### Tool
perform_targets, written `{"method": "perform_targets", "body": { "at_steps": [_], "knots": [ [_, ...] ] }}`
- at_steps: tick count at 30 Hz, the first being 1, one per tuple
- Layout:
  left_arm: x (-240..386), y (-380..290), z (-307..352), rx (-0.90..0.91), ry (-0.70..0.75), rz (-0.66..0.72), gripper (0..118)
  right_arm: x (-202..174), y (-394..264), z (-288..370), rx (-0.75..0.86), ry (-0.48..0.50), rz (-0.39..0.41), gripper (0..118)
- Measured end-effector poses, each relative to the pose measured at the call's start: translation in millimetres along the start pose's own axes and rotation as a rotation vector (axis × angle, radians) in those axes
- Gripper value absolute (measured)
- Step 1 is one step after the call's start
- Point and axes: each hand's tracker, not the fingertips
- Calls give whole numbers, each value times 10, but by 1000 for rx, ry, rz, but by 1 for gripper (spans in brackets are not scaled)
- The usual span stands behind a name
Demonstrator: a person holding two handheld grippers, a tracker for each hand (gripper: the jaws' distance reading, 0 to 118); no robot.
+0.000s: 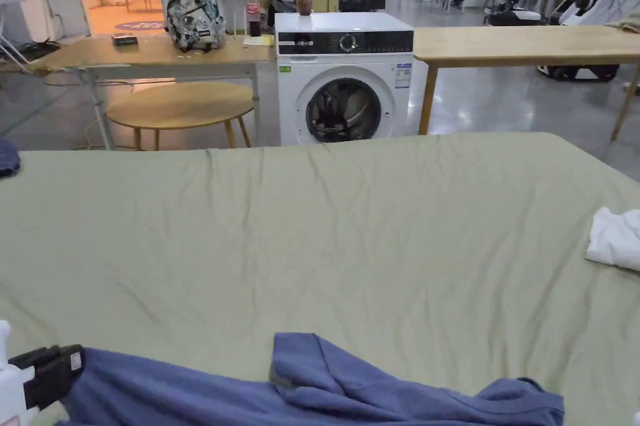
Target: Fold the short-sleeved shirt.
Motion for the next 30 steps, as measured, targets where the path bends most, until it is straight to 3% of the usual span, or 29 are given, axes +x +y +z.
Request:
{"method": "perform_targets", "body": {
  "at_steps": [3,13,15,19,30],
  "knots": [
    [137,499,438,183,-15,-80,0,-292,417,79,88,44,101,6],
    [242,1748,1137,468,14,-122,0,-990,1973,97,293,132,224,6],
    [143,1999,1063,476,78,-107,0,-1068,2241,72,321,130,243,6],
    [152,2380,1004,509,46,-105,0,-1301,2731,29,374,98,323,6],
    [310,3297,320,490,73,-106,0,-1821,3965,-607,434,1,332,6]
  ]
}}
